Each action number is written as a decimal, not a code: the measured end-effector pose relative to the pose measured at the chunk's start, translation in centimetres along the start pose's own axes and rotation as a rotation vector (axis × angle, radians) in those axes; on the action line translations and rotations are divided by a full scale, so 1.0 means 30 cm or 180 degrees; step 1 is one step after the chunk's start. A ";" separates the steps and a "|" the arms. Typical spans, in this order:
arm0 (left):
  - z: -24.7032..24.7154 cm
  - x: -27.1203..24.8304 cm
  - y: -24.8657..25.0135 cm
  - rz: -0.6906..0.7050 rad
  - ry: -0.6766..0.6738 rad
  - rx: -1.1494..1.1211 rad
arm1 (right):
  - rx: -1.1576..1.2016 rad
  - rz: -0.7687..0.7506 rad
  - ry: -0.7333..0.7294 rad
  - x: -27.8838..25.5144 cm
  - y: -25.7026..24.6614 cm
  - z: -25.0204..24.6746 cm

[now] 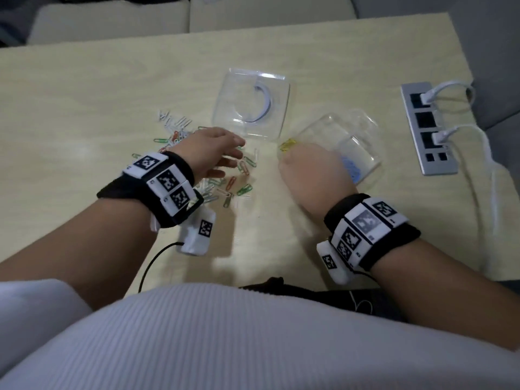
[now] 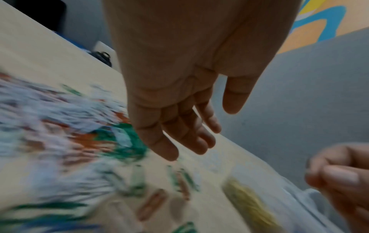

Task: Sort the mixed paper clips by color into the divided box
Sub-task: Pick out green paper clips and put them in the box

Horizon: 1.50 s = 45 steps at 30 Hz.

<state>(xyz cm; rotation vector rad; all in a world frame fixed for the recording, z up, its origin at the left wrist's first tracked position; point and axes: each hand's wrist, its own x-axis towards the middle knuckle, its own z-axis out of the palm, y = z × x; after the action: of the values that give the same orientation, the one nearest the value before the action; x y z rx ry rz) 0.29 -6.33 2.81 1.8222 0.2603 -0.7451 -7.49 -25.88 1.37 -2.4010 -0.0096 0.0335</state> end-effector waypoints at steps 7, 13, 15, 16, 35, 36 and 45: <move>-0.241 -0.097 -0.192 -0.0590 0.0556 -0.0252 | -0.0573 0.0016 -0.0933 0.069 -0.119 0.169; -0.339 -0.126 -0.257 -0.0752 0.0491 -0.0345 | -0.0878 0.0002 -0.1416 0.087 -0.173 0.305; -0.358 -0.127 -0.265 -0.0777 0.0383 -0.0355 | -0.1078 -0.0012 -0.1527 0.087 -0.184 0.336; -0.364 -0.126 -0.267 -0.0779 0.0337 -0.0342 | -0.1194 -0.0004 -0.1502 0.089 -0.188 0.346; -0.229 -0.070 -0.218 -0.0694 -0.0677 0.0155 | -0.1194 0.0297 -0.0566 0.077 -0.221 0.291; -0.217 -0.065 -0.206 -0.0653 -0.0736 0.0209 | -0.1010 0.0475 -0.0385 0.074 -0.206 0.255; -0.065 0.007 -0.099 0.0432 -0.0171 0.1491 | -0.1107 0.1574 0.0965 -0.010 0.050 -0.029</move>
<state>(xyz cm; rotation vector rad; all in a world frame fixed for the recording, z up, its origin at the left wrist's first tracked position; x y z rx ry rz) -0.36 -3.48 0.79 2.2293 -0.0833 -0.8035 -7.78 -27.59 1.01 -2.6679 0.7748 -0.1107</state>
